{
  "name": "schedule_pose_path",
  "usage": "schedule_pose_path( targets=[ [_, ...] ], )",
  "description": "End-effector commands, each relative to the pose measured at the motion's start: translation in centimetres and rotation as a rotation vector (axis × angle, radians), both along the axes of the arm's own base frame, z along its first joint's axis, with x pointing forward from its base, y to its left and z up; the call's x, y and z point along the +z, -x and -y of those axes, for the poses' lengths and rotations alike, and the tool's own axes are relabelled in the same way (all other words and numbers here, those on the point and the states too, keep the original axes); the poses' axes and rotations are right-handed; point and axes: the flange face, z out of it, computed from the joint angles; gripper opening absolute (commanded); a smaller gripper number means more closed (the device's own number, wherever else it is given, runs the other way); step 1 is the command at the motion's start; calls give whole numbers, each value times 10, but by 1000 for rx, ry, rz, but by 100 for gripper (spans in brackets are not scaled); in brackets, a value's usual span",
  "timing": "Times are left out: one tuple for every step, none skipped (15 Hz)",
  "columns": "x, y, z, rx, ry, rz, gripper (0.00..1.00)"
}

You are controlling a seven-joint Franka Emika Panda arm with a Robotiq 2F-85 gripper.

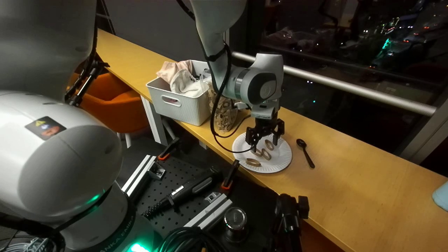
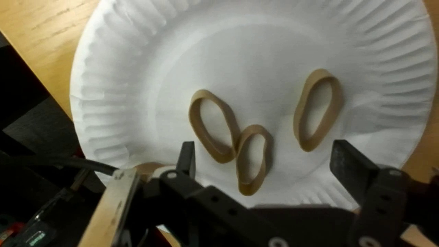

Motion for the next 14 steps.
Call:
schedule_pose_path(
  targets=[
    [-1,-8,1,6,19,11,100],
    [-1,-9,0,8,18,10,100],
    [-2,-10,0,9,17,10,100],
    [-2,-12,0,9,17,11,100],
    [-3,-12,0,11,17,11,100],
    [-4,-13,0,12,18,10,100],
    [-5,-14,0,13,19,8,100],
    [-6,-14,0,14,19,7,98],
    [-6,-14,-1,15,20,8,74],
    [-6,-13,-2,15,21,8,73],
    [-6,-12,-2,15,21,8,69],
    [-6,-12,-2,15,20,9,60],
    [-6,-12,-2,15,19,8,52],
    [-6,-12,-2,15,18,8,45]
  ],
)
